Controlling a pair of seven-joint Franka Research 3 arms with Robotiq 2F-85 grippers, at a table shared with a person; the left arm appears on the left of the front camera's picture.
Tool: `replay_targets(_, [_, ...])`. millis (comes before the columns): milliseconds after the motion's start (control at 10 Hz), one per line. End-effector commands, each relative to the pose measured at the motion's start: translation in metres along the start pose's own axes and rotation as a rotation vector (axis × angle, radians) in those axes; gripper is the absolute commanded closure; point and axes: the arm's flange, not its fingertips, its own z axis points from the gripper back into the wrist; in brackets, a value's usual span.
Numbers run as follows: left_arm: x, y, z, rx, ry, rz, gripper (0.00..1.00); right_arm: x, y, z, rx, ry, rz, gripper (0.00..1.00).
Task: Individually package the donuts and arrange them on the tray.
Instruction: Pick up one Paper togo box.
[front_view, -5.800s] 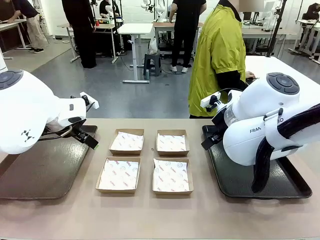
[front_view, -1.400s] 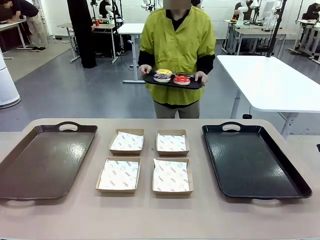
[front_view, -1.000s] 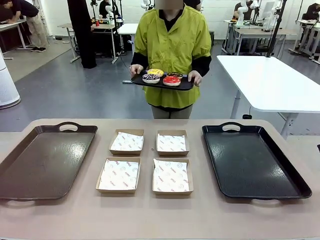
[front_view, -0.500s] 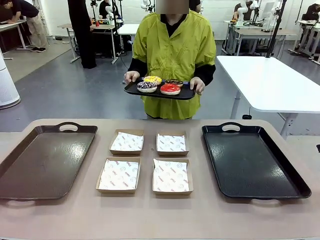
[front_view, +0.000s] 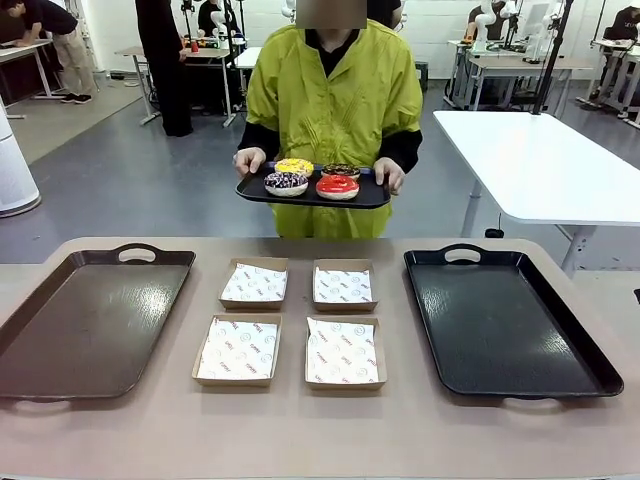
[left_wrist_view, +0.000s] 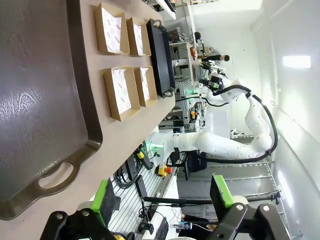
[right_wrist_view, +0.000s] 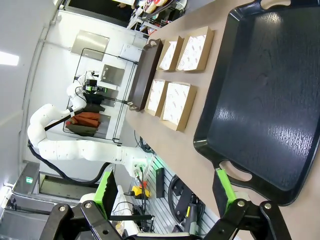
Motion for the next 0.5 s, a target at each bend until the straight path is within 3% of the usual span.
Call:
replay_targets(0, [-0.0005,-0.0016,0.0027,-0.008,0.002,-0.003,0.00,-0.0004,-0.0015,0.0008,0.017,-0.006,0.004,0.00])
replay_targets(400, [-0.0005,-0.0016,0.0027,-0.008,0.002,-0.003,0.00,-0.0004,-0.0015,0.0008,0.017,-0.006,0.004,0.00])
